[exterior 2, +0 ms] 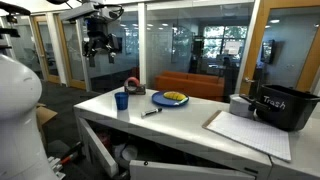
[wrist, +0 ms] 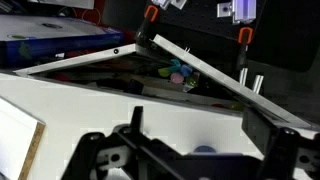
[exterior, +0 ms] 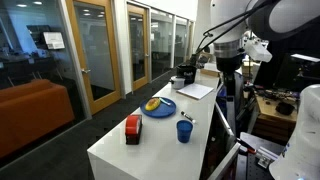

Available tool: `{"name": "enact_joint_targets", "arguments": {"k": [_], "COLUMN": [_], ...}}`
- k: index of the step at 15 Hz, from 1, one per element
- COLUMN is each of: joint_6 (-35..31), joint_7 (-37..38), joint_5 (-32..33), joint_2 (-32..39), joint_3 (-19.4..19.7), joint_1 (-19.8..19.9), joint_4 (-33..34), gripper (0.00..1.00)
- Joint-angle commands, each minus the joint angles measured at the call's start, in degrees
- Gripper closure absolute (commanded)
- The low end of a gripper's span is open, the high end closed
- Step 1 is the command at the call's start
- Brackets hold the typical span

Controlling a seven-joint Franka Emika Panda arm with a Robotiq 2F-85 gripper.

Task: Put the marker in the cup

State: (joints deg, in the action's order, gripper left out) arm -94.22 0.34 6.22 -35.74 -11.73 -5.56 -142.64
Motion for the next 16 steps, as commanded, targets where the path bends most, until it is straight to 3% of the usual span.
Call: {"name": "enact_joint_targets", "arguments": {"k": [1,9,16], "joint_6": [0.2,0.1,-12.9], "joint_7": [0.6,0.6,16.4], "joint_5": [0.5,0.5,-0.3], "joint_2": [0.2,0.2,15.9], "joint_3": [1.1,1.1,1.3], "joint_1": [-1.3,-1.3,3.0], "joint_4": [0.1,0.1,4.7], "gripper": [0.00,0.00,0.00]}}
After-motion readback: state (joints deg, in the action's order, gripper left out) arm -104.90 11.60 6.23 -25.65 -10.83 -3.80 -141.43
